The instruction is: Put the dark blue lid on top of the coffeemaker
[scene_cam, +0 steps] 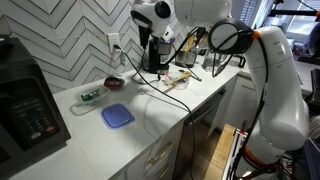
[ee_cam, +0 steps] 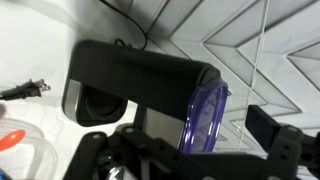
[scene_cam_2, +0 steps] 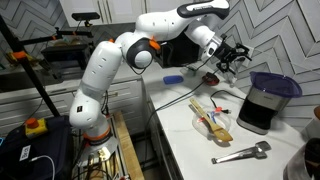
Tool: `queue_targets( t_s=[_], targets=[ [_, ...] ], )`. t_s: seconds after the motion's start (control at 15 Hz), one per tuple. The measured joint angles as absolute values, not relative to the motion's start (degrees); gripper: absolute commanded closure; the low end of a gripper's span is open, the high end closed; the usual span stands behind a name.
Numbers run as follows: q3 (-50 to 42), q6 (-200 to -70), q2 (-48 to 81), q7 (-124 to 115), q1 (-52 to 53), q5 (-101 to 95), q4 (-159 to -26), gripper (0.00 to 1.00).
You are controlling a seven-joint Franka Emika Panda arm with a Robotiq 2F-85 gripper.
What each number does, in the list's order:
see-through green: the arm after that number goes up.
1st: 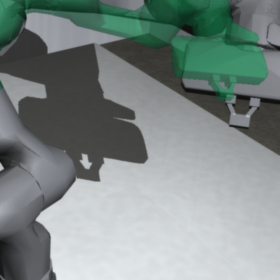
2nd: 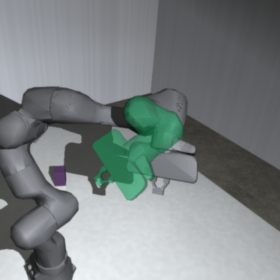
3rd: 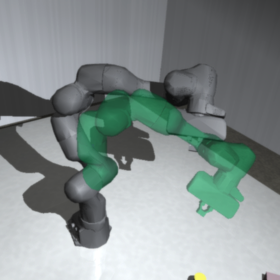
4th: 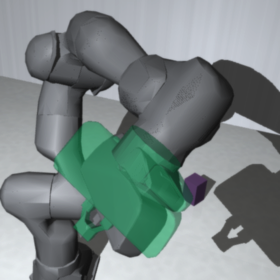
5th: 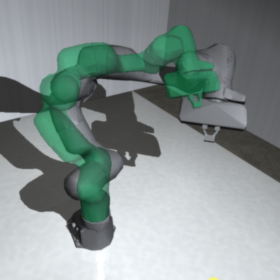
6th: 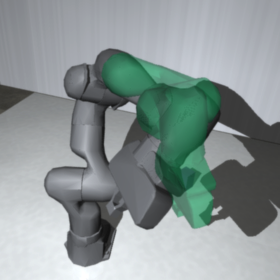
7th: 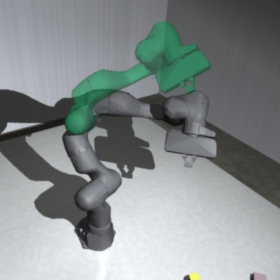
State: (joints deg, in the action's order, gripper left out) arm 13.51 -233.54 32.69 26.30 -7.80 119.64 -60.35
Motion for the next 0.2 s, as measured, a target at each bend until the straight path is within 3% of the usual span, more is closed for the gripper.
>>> queue_targets(
  t_s=[0.2],
  targets=[
    [17.2,-229.4,30.3,30.4,-7.2,120.3,-62.9,0.0]
  ],
)
